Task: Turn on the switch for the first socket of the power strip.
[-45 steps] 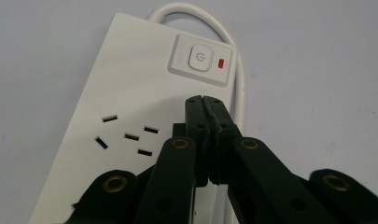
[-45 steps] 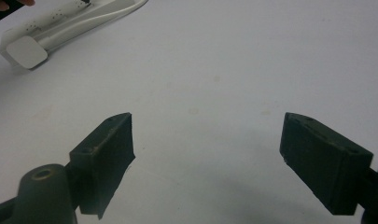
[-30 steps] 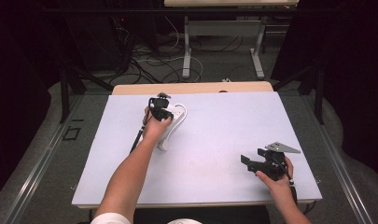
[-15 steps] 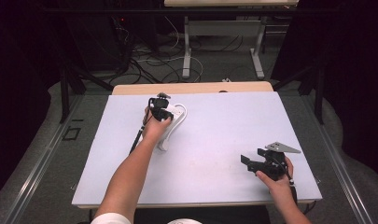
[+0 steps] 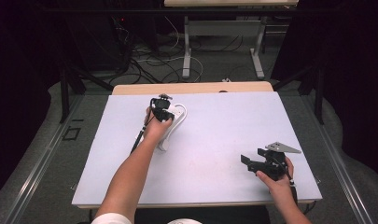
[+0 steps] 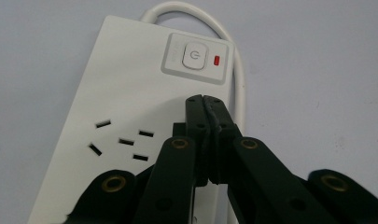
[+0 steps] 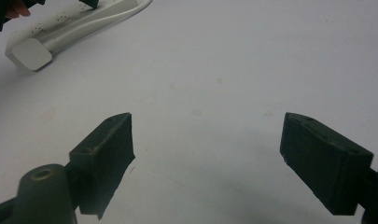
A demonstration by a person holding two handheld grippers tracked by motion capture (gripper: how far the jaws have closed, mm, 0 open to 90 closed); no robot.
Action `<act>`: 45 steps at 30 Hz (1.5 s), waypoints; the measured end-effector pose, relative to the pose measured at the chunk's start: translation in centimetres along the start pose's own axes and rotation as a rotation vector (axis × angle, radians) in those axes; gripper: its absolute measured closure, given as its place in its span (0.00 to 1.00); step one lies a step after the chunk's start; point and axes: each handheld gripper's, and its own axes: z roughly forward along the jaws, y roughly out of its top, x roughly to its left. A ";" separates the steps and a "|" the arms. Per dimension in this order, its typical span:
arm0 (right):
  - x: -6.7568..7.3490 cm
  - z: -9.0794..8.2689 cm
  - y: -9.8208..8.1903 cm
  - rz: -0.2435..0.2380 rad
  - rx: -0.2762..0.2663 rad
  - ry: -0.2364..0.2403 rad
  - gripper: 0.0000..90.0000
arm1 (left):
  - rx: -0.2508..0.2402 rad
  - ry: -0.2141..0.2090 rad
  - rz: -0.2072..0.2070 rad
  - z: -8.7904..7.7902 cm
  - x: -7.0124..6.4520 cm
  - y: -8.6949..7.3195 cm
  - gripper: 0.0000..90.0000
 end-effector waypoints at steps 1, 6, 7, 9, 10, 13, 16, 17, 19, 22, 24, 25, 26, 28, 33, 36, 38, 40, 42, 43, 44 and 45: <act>0.0 0.0 0.0 0.002 0.000 0.000 0.18 | 0.001 0.001 -0.001 0.0 0.0 0.0 1.00; 0.0 0.0 0.0 0.004 0.000 0.000 0.18 | 0.003 0.004 -0.003 0.0 0.0 0.0 1.00; 0.0 0.0 0.0 0.004 0.000 0.000 0.18 | -0.001 0.004 -0.002 0.0 -0.1 0.0 1.00; -0.1 0.0 0.0 0.001 0.000 -0.001 0.18 | 0.000 0.001 -0.005 0.0 0.0 0.0 1.00; -0.1 0.1 0.0 0.000 0.001 -0.002 0.18 | 0.003 -0.004 -0.009 0.0 0.0 0.0 1.00; -0.1 0.1 0.0 0.002 0.002 -0.003 0.18 | 0.004 -0.013 -0.017 0.0 0.0 0.1 0.96; -0.1 0.1 0.0 0.007 0.002 -0.003 0.18 | 0.010 -0.011 -0.009 -0.1 -0.2 0.1 0.93; -0.1 0.1 0.0 0.007 0.003 -0.003 0.18 | 0.013 -0.010 -0.007 -0.1 -0.3 0.1 0.92; -0.1 0.1 0.0 0.008 0.002 -0.002 0.18 | 0.012 -0.009 -0.004 -0.1 -0.3 0.1 0.90; -0.1 0.1 0.0 0.006 0.003 0.000 0.18 | 0.020 -0.005 -0.004 -0.3 -0.3 0.2 0.88; -0.1 0.1 0.0 0.006 0.003 -0.001 0.18 | 0.014 -0.006 -0.007 -0.4 -0.2 0.2 0.87; -0.1 0.1 0.0 0.006 0.003 0.000 0.18 | 0.010 -0.006 -0.006 -0.5 -0.2 0.2 0.86; -0.1 0.1 0.0 0.006 0.003 0.000 0.18 | 0.005 -0.004 -0.005 -0.6 -0.2 0.3 0.85; -0.1 0.1 0.0 0.006 0.005 0.001 0.18 | -0.004 -0.003 -0.007 -0.7 -0.1 0.3 0.81; -0.1 0.1 0.0 0.011 0.006 0.002 0.18 | -0.017 -0.001 -0.011 -1.2 0.0 0.4 0.74; -0.1 0.1 0.0 0.013 0.007 0.002 0.18 | -0.023 -0.001 -0.017 -1.4 0.0 0.5 0.71; -0.1 0.1 0.0 0.009 0.006 0.002 0.18 | -0.023 -0.002 -0.017 -1.5 0.0 0.5 0.70; -0.1 0.2 0.0 0.004 0.004 0.002 0.18 | -0.021 0.003 -0.013 -1.6 0.0 0.5 0.69; -0.1 0.1 0.0 0.007 0.005 0.002 0.18 | -0.026 0.003 -0.014 -1.7 0.0 0.5 0.68; -0.1 0.2 -0.1 0.011 0.003 0.000 0.18 | -0.026 0.003 -0.013 -1.8 0.0 0.5 0.67; -0.1 0.2 -0.1 0.010 0.004 -0.002 0.18 | -0.029 -0.001 -0.020 -1.8 -0.1 0.5 0.66; 0.0 0.2 -0.1 0.010 0.004 -0.005 0.18 | -0.033 0.000 -0.017 -1.9 -0.1 0.5 0.65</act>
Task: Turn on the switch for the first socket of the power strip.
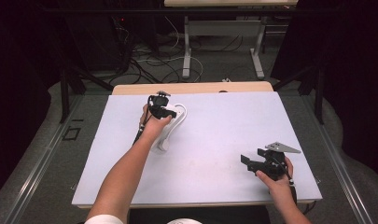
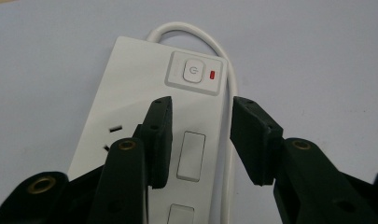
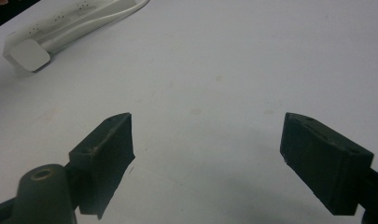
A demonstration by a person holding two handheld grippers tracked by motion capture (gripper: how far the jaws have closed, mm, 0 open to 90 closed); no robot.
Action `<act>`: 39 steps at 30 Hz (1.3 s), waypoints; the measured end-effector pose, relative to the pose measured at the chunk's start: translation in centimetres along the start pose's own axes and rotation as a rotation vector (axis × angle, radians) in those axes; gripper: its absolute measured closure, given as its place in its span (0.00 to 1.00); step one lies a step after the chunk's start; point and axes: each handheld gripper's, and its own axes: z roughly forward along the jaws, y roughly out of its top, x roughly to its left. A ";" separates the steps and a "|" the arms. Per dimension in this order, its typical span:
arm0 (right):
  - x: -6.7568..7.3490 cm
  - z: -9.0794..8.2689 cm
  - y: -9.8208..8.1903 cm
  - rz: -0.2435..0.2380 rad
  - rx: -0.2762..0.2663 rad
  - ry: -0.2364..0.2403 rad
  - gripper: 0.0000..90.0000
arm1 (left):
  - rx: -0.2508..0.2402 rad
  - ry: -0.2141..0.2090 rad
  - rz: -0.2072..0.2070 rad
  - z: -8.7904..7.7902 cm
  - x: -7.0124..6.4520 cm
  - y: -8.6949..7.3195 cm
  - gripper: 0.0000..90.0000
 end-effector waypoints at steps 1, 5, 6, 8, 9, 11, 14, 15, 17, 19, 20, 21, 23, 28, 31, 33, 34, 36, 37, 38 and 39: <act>-0.1 0.0 0.0 -0.009 0.001 -0.003 0.18 | -0.001 -0.005 0.007 -0.1 0.1 0.0 0.64; 0.0 0.0 0.0 -0.008 0.001 -0.003 0.18 | 0.001 -0.013 0.006 -0.5 0.2 0.0 0.60; 0.0 0.0 0.0 -0.008 0.000 -0.003 0.18 | 0.000 -0.014 0.004 -0.6 0.2 0.0 0.58; 0.0 0.0 0.0 -0.005 -0.002 -0.001 0.18 | -0.006 -0.014 0.009 -0.9 0.2 0.0 0.56; 0.0 0.0 0.0 -0.006 -0.001 -0.002 0.18 | -0.007 -0.014 0.012 -1.0 0.3 0.0 0.55; 0.0 0.0 0.0 -0.005 -0.001 -0.003 0.18 | -0.015 -0.016 0.010 -1.2 0.3 0.0 0.54; 0.0 -0.1 0.0 -0.004 -0.002 -0.004 0.18 | -0.025 -0.019 0.015 -1.6 0.3 0.0 0.50; 0.0 -0.1 0.0 -0.003 -0.002 -0.004 0.18 | -0.026 -0.022 0.024 -1.8 0.4 0.0 0.50; 0.0 -0.1 0.0 -0.003 -0.003 -0.004 0.18 | -0.040 -0.026 0.035 -2.0 0.4 -0.1 0.47; 0.0 -0.1 0.0 -0.003 -0.002 -0.004 0.18 | -0.041 -0.015 0.045 -2.3 0.4 -0.1 0.46; 0.0 -0.1 0.0 -0.002 -0.001 -0.005 0.18 | -0.039 -0.019 0.048 -2.5 0.5 -0.1 0.46; 0.0 -0.1 0.0 -0.004 -0.002 -0.005 0.18 | -0.037 -0.021 0.040 -2.6 0.5 -0.2 0.46; 0.0 -0.1 0.0 -0.006 -0.002 -0.006 0.18 | -0.037 -0.027 0.057 -2.8 0.6 -0.2 0.45; 0.0 -0.1 0.0 -0.003 -0.002 -0.006 0.18 | -0.050 -0.037 0.069 -3.5 0.7 -0.3 0.42; 0.0 -0.1 0.0 -0.004 -0.002 -0.008 0.18 | -0.062 -0.037 0.087 -4.0 0.7 -0.3 0.39; 0.0 -0.1 0.0 -0.003 -0.002 -0.009 0.18 | -0.069 -0.035 0.084 -4.4 0.7 -0.3 0.38; 0.0 -0.1 0.0 -0.003 -0.002 -0.009 0.18 | -0.060 -0.032 0.078 -4.6 0.6 -0.4 0.38; 0.0 -0.1 0.0 -0.002 -0.003 -0.009 0.18 | -0.042 -0.032 0.059 -5.0 0.6 -0.4 0.38; 0.0 -0.1 0.0 -0.002 -0.003 -0.010 0.18 | -0.038 -0.035 0.051 -5.2 0.6 -0.4 0.38; 0.0 -0.1 0.0 -0.002 -0.004 -0.010 0.18 | -0.034 -0.035 0.048 -5.4 0.6 -0.5 0.38; 0.0 -0.1 0.0 -0.002 -0.004 -0.010 0.18 | -0.037 -0.040 0.043 -5.6 0.6 -0.5 0.38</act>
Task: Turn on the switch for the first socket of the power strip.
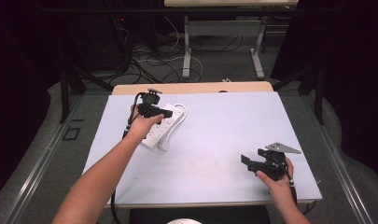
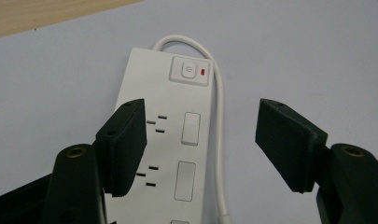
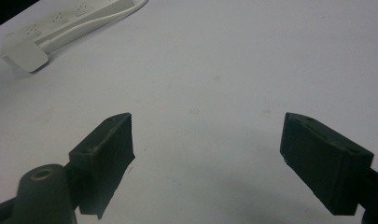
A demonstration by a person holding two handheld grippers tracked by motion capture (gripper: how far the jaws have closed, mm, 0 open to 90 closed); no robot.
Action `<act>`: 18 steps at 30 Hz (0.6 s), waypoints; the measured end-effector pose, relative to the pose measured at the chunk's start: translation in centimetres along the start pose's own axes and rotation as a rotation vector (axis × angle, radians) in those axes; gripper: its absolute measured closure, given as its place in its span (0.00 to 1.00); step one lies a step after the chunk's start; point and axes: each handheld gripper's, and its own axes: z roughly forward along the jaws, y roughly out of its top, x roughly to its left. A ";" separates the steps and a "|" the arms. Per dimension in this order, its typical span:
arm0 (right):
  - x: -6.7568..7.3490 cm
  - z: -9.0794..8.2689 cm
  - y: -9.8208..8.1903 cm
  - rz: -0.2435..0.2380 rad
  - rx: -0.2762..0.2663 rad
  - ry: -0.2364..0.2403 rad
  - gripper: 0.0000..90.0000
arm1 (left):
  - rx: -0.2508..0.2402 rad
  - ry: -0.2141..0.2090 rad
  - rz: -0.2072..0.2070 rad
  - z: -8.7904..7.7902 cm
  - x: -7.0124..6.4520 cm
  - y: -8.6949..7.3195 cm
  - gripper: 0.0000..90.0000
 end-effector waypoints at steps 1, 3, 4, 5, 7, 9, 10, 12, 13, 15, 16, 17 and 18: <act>0.0 0.0 0.0 0.000 0.000 0.000 0.18 | 0.002 -0.004 -0.009 -0.2 0.0 0.0 0.38; 0.0 0.0 0.0 0.001 0.001 0.000 0.18 | -0.005 -0.010 -0.015 -0.7 -0.1 -0.1 0.39; 0.0 0.0 0.0 0.000 0.002 0.000 0.18 | -0.009 -0.019 -0.015 -0.9 -0.1 -0.1 0.39; 0.0 0.0 0.0 -0.001 0.001 0.000 0.18 | -0.014 -0.025 -0.025 -1.1 -0.2 -0.1 0.39; 0.1 0.0 0.0 0.000 0.001 0.000 0.18 | -0.021 -0.032 -0.016 -1.5 -0.3 -0.1 0.40; 0.1 0.0 0.0 0.002 0.001 0.002 0.18 | -0.024 -0.038 -0.018 -1.8 -0.5 -0.2 0.40; 0.1 0.0 0.0 0.001 0.000 0.001 0.18 | -0.024 -0.044 -0.016 -2.0 -0.6 -0.2 0.40; 0.1 0.0 0.0 0.002 0.005 0.002 0.18 | -0.017 -0.046 -0.005 -2.3 -0.7 -0.3 0.40; 0.2 0.0 0.0 0.006 0.004 0.004 0.18 | -0.017 -0.048 -0.005 -2.4 -0.8 -0.3 0.39; 0.2 0.0 0.0 0.005 -0.001 0.003 0.18 | -0.021 -0.056 -0.001 -2.6 -1.0 -0.5 0.38; 0.2 0.0 0.0 -0.003 -0.009 -0.002 0.18 | -0.032 -0.064 -0.008 -2.7 -1.1 -0.6 0.37; 0.2 -0.1 0.0 -0.003 -0.007 0.000 0.18 | -0.033 -0.069 -0.010 -2.8 -1.1 -0.8 0.35; 0.2 -0.1 0.0 -0.002 -0.008 -0.001 0.18 | -0.031 -0.067 -0.009 -2.9 -1.2 -0.9 0.33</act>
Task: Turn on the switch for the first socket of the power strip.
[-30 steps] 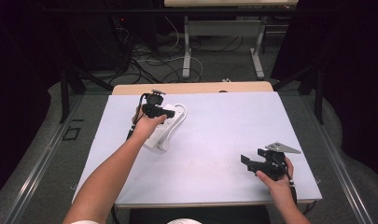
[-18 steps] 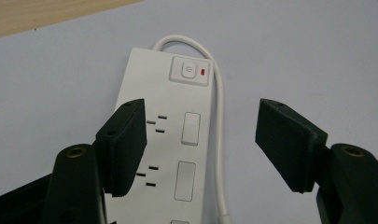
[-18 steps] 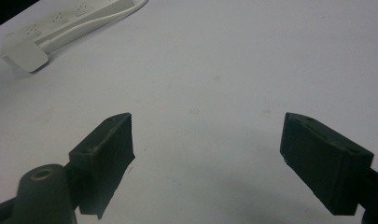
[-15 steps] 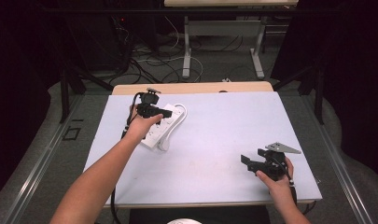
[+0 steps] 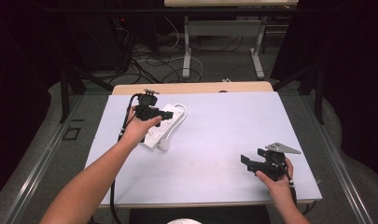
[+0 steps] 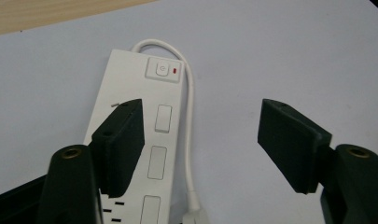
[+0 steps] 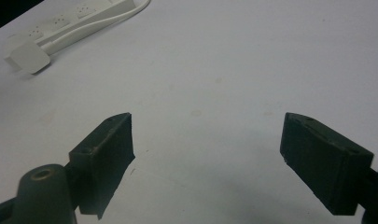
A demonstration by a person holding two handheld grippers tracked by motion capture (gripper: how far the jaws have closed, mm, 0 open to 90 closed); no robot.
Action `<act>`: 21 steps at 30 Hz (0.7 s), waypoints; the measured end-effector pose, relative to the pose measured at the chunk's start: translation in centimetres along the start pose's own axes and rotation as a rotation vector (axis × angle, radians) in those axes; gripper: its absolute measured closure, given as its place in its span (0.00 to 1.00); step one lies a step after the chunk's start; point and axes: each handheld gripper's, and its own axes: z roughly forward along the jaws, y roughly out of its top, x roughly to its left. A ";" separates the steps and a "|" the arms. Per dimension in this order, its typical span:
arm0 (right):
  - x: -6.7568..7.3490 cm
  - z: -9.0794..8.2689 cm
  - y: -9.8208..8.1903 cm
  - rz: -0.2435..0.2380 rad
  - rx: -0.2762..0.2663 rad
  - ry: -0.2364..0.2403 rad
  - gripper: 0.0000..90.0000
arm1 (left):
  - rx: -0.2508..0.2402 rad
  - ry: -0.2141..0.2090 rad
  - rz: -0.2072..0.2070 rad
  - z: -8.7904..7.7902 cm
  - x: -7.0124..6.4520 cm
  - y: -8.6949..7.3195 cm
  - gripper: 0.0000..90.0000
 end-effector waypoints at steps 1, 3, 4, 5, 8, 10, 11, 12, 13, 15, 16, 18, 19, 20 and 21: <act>0.0 0.0 0.0 0.000 0.000 -0.001 0.18 | 0.005 0.000 0.009 -0.1 0.0 -0.1 0.31; 0.0 0.0 0.0 0.001 -0.003 -0.003 0.18 | 0.000 0.003 0.009 -0.2 -0.1 -0.5 0.28; 0.0 0.0 0.0 0.001 0.000 0.000 0.18 | 0.000 -0.003 0.004 -0.3 -0.1 -0.7 0.27; 0.0 0.0 0.0 0.001 0.000 0.001 0.18 | 0.000 -0.007 0.001 -0.4 0.0 -0.8 0.25; 0.1 0.1 0.0 0.006 0.003 0.002 0.18 | -0.007 -0.018 -0.007 -0.8 0.1 -1.2 0.18; 0.1 0.1 0.0 0.003 0.003 0.002 0.18 | -0.021 -0.010 -0.005 -1.1 0.2 -1.5 0.17; 0.1 0.1 0.0 0.003 0.004 0.002 0.18 | -0.022 -0.012 -0.007 -1.3 0.3 -1.6 0.15; 0.2 0.1 0.0 0.007 0.005 0.002 0.19 | -0.024 -0.014 -0.013 -1.4 0.4 -1.7 0.11; 0.1 0.1 0.0 0.005 0.002 0.001 0.19 | -0.024 -0.019 -0.019 -1.7 0.5 -1.8 0.08; 0.2 0.0 0.0 0.005 -0.003 0.002 0.19 | -0.031 -0.022 -0.025 -2.0 0.6 -2.2 0.04; 0.2 0.0 0.0 0.003 -0.005 0.002 0.19 | -0.036 -0.022 -0.031 -2.3 0.7 -2.4 0.04; 0.1 0.0 0.0 0.002 -0.006 0.001 0.19 | -0.031 -0.033 -0.028 -2.8 0.9 -2.7 0.03; 0.1 0.0 0.0 0.005 -0.005 0.001 0.19 | -0.038 -0.035 -0.024 -3.1 1.1 -2.9 0.01; 0.1 0.0 0.0 0.005 -0.004 0.001 0.19 | -0.044 -0.034 -0.024 -3.3 1.2 -3.1 0.00; 0.1 0.0 0.0 0.007 -0.004 0.000 0.19 | -0.048 -0.034 -0.028 -3.5 1.3 -3.3 0.00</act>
